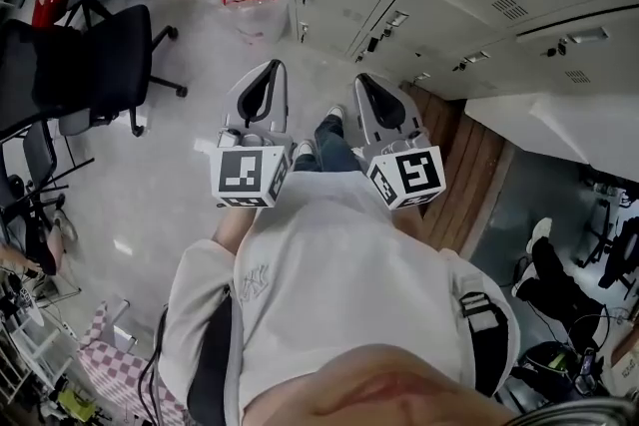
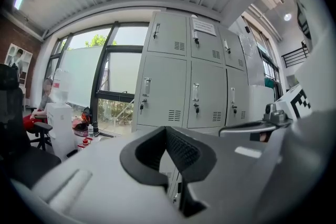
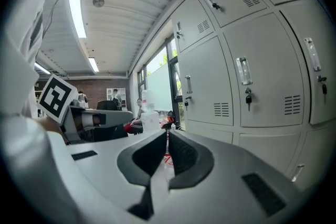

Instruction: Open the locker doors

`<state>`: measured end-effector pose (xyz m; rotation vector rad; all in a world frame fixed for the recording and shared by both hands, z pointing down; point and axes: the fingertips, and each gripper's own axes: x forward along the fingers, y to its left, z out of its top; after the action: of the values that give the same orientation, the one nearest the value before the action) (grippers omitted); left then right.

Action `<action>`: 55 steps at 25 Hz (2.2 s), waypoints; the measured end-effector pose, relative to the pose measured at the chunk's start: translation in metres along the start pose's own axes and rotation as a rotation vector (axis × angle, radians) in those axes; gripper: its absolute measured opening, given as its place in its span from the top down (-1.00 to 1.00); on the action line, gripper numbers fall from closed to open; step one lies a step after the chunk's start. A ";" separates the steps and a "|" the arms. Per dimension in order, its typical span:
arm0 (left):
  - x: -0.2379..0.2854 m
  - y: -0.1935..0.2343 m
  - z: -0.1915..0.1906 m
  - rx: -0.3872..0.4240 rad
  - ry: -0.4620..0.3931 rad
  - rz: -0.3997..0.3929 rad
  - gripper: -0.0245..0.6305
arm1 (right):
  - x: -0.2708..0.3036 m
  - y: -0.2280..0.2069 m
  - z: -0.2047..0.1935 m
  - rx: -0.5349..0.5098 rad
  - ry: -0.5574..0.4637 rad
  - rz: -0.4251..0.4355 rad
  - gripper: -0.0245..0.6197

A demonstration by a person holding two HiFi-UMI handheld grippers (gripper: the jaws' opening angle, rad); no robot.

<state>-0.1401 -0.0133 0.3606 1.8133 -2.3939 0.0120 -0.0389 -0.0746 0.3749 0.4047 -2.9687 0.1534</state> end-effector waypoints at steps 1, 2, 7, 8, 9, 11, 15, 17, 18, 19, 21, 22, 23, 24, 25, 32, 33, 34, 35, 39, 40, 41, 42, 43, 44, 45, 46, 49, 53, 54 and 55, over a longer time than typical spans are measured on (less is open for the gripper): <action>0.007 0.001 0.000 -0.003 0.002 0.002 0.92 | 0.006 -0.006 0.000 0.001 0.005 0.003 0.88; 0.014 0.003 0.001 -0.004 0.002 0.006 0.92 | 0.012 -0.011 0.000 0.003 0.009 0.008 0.88; 0.062 0.022 0.020 0.010 -0.043 0.048 0.92 | 0.058 -0.044 0.017 -0.020 -0.017 0.060 0.88; 0.071 0.025 0.025 0.013 -0.054 0.057 0.92 | 0.067 -0.050 0.024 -0.030 -0.028 0.073 0.88; 0.080 0.028 0.029 0.016 -0.064 0.066 0.92 | 0.075 -0.056 0.029 -0.040 -0.038 0.084 0.88; 0.097 0.033 0.034 0.018 -0.079 0.079 0.92 | 0.090 -0.068 0.039 -0.058 -0.055 0.103 0.88; 0.123 0.033 0.035 0.021 -0.088 0.072 0.92 | 0.110 -0.085 0.047 -0.079 -0.069 0.117 0.88; 0.134 0.034 0.034 0.017 -0.086 0.063 0.92 | 0.119 -0.089 0.045 -0.080 -0.061 0.114 0.88; 0.138 0.035 0.035 0.015 -0.086 0.059 0.92 | 0.123 -0.090 0.045 -0.075 -0.058 0.111 0.88; 0.141 0.038 0.036 0.013 -0.087 0.055 0.92 | 0.127 -0.090 0.045 -0.067 -0.058 0.108 0.88; 0.149 0.044 0.040 0.013 -0.090 0.043 0.92 | 0.136 -0.088 0.048 -0.062 -0.065 0.103 0.88; 0.153 0.048 0.042 0.014 -0.090 0.036 0.92 | 0.142 -0.087 0.052 -0.067 -0.071 0.100 0.88; 0.157 0.053 0.044 0.016 -0.089 0.028 0.92 | 0.148 -0.087 0.057 -0.072 -0.079 0.096 0.88; 0.162 0.057 0.046 0.019 -0.088 0.020 0.92 | 0.154 -0.086 0.062 -0.078 -0.089 0.090 0.88; 0.166 0.061 0.049 0.024 -0.089 0.008 0.92 | 0.160 -0.085 0.068 -0.084 -0.098 0.082 0.88; 0.188 0.091 0.077 0.067 -0.115 -0.098 0.92 | 0.211 -0.081 0.119 -0.162 -0.190 -0.009 0.87; 0.189 0.097 0.079 0.069 -0.114 -0.108 0.92 | 0.220 -0.080 0.126 -0.177 -0.198 -0.023 0.87; 0.189 0.103 0.080 0.070 -0.113 -0.116 0.92 | 0.230 -0.080 0.132 -0.191 -0.203 -0.038 0.87; 0.190 0.109 0.080 0.072 -0.111 -0.124 0.92 | 0.239 -0.079 0.136 -0.205 -0.205 -0.054 0.87; 0.188 0.126 0.080 0.074 -0.114 -0.151 0.92 | 0.275 -0.081 0.151 -0.233 -0.223 -0.121 0.86; 0.188 0.130 0.080 0.068 -0.114 -0.155 0.92 | 0.283 -0.082 0.155 -0.235 -0.225 -0.136 0.84; 0.187 0.134 0.080 0.063 -0.112 -0.157 0.92 | 0.290 -0.083 0.158 -0.235 -0.224 -0.151 0.74; 0.186 0.138 0.080 0.058 -0.112 -0.159 0.92 | 0.296 -0.085 0.161 -0.234 -0.221 -0.167 0.70; 0.185 0.142 0.080 0.054 -0.112 -0.162 0.92 | 0.303 -0.087 0.162 -0.233 -0.215 -0.184 0.70; 0.183 0.146 0.079 0.051 -0.111 -0.165 0.92 | 0.308 -0.089 0.163 -0.231 -0.208 -0.201 0.70; 0.182 0.150 0.079 0.049 -0.110 -0.166 0.92 | 0.313 -0.091 0.164 -0.228 -0.201 -0.218 0.70; 0.181 0.155 0.079 0.046 -0.109 -0.165 0.92 | 0.317 -0.093 0.164 -0.225 -0.195 -0.234 0.70; 0.177 0.168 0.077 0.034 -0.104 -0.152 0.92 | 0.327 -0.098 0.163 -0.220 -0.178 -0.275 0.70; 0.173 0.180 0.073 0.027 -0.097 -0.145 0.92 | 0.338 -0.100 0.159 -0.217 -0.160 -0.300 0.70; 0.172 0.181 0.072 0.026 -0.095 -0.144 0.92 | 0.340 -0.101 0.158 -0.215 -0.159 -0.300 0.70; 0.171 0.183 0.072 0.024 -0.093 -0.143 0.92 | 0.341 -0.101 0.158 -0.213 -0.162 -0.299 0.70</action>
<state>-0.3680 -0.1328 0.3233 2.0340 -2.3271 -0.0597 -0.3562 -0.2786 0.2799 0.8575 -2.9890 -0.2359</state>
